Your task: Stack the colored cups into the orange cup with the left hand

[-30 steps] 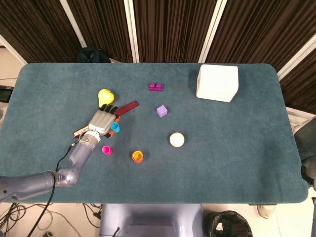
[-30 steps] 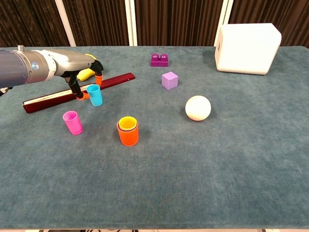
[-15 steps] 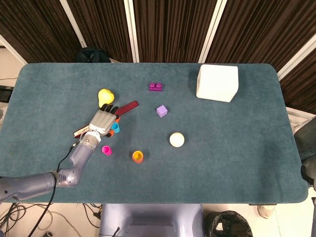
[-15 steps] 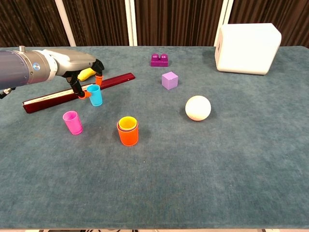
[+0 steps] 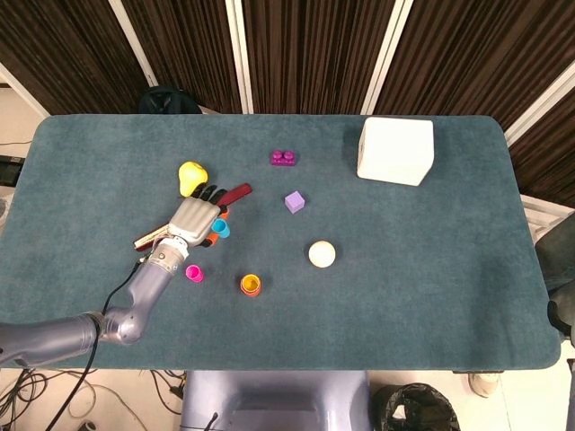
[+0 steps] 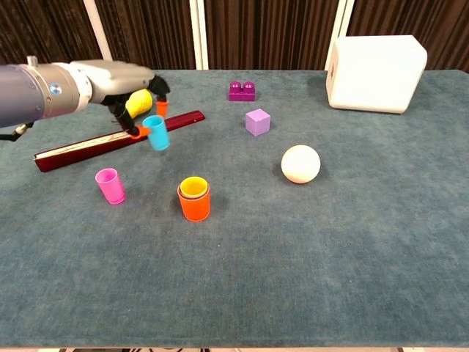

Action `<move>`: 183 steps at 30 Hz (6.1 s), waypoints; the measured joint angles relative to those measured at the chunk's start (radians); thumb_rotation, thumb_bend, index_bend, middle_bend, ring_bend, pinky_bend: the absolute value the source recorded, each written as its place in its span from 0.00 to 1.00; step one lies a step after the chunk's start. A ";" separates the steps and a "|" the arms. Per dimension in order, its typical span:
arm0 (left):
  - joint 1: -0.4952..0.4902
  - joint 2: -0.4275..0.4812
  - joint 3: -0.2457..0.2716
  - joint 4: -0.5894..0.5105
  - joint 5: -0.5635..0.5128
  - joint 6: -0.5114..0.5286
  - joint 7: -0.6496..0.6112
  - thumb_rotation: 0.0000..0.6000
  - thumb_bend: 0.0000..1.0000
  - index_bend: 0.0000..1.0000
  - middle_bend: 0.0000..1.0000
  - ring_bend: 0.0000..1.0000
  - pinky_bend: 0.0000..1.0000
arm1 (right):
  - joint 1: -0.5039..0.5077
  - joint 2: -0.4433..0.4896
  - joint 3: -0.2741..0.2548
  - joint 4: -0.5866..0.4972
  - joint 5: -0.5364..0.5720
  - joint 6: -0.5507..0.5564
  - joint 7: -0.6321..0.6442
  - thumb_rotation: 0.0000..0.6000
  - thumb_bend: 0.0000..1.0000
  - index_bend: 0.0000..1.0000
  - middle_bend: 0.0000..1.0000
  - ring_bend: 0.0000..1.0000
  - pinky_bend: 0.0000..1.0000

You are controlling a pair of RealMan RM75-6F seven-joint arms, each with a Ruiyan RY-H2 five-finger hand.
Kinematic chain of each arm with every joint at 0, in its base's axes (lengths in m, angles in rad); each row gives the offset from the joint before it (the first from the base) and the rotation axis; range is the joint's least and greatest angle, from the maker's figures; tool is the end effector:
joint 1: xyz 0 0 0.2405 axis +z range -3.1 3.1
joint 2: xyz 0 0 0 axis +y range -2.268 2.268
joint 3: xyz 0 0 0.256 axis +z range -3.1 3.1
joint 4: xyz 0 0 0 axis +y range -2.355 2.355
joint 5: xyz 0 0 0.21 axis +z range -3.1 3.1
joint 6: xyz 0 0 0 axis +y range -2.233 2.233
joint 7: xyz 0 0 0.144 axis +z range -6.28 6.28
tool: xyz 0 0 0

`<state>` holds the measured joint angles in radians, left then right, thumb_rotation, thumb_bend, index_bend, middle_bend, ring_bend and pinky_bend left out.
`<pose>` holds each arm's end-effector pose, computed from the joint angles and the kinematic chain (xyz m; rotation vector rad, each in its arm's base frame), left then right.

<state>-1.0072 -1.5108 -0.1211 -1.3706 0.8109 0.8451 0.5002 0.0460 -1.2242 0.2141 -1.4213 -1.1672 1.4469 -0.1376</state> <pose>-0.1219 0.4023 -0.0088 -1.9419 -0.8003 -0.7024 -0.3790 -0.1921 0.1848 1.0359 -0.8409 0.6353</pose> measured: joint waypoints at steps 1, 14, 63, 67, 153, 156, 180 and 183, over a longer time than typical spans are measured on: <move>0.004 0.008 -0.003 -0.022 0.030 0.008 -0.016 1.00 0.37 0.45 0.09 0.00 0.00 | 0.000 0.000 0.000 0.000 -0.001 0.000 0.000 1.00 0.42 0.04 0.00 0.04 0.01; 0.044 0.108 0.010 -0.290 0.219 0.028 -0.110 1.00 0.37 0.44 0.09 0.00 0.00 | -0.003 0.006 0.001 -0.009 -0.005 0.007 0.004 1.00 0.42 0.04 0.00 0.04 0.01; 0.053 0.078 0.092 -0.328 0.240 0.012 0.033 1.00 0.35 0.32 0.08 0.00 0.00 | -0.010 0.017 0.007 -0.019 -0.010 0.022 0.024 1.00 0.42 0.04 0.00 0.04 0.01; 0.047 0.084 0.100 -0.332 0.209 0.006 0.069 1.00 0.31 0.12 0.06 0.00 0.00 | -0.011 0.017 0.007 -0.020 -0.010 0.023 0.022 1.00 0.42 0.04 0.00 0.04 0.01; 0.228 0.146 0.150 -0.230 0.272 0.067 0.020 1.00 0.34 0.42 0.10 0.00 0.00 | -0.010 -0.007 0.016 -0.001 0.004 0.030 0.009 1.00 0.42 0.04 0.00 0.04 0.01; 0.229 0.142 0.147 -0.223 0.271 0.065 0.020 1.00 0.35 0.42 0.10 0.00 0.00 | -0.009 -0.007 0.016 0.001 0.005 0.028 0.008 1.00 0.42 0.04 0.00 0.04 0.01; 0.209 0.185 0.084 -0.356 0.303 0.094 0.032 1.00 0.39 0.45 0.12 0.00 0.00 | -0.015 0.003 0.021 -0.013 -0.001 0.041 0.022 1.00 0.42 0.04 0.00 0.04 0.01; 0.187 0.203 0.057 -0.405 0.291 0.099 0.070 1.00 0.39 0.45 0.12 0.00 0.00 | -0.017 0.006 0.023 -0.019 -0.002 0.045 0.023 1.00 0.42 0.04 0.00 0.04 0.01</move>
<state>-0.8202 -1.3080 -0.0644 -1.7758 1.1019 0.9441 0.5702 0.0290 -1.2179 0.2367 -1.4400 -1.1692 1.4924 -0.1148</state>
